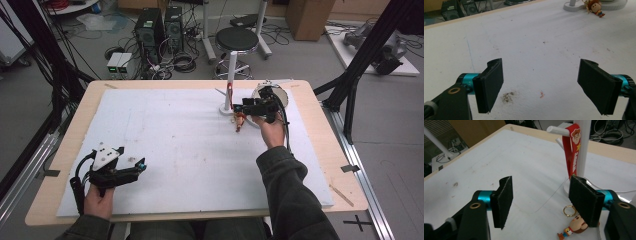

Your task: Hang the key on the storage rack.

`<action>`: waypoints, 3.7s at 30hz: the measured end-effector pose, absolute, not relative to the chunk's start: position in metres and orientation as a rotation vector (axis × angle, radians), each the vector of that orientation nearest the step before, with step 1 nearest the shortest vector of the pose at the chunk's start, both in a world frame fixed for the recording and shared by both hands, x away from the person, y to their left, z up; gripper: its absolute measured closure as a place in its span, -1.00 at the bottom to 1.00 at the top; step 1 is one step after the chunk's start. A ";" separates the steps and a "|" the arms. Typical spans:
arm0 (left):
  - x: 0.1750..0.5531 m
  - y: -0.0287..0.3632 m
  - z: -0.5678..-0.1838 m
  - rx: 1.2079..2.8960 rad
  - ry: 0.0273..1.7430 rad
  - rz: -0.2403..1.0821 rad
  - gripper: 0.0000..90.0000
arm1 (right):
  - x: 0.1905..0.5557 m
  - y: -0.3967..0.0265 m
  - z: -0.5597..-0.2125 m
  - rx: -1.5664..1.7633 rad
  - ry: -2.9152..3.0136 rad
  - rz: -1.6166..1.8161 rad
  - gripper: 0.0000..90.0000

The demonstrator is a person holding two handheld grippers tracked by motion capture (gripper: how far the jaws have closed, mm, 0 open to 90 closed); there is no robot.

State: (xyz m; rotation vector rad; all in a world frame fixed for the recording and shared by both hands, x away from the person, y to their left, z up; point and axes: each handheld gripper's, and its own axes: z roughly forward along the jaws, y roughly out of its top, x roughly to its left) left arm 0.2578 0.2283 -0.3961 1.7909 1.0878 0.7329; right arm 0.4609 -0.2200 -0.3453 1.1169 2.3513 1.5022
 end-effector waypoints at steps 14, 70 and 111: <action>0.258 0.229 -0.396 1.791 1.087 0.723 -0.53 | 0.446 -0.219 -0.346 1.090 2.350 1.494 -0.62; 0.258 0.228 -0.396 1.792 1.088 0.702 -0.53 | 0.389 -0.223 -0.356 0.981 2.368 1.438 -0.75; 0.258 0.227 -0.397 1.800 1.085 0.692 -0.53 | 0.353 -0.248 -0.379 0.965 2.351 1.407 -0.75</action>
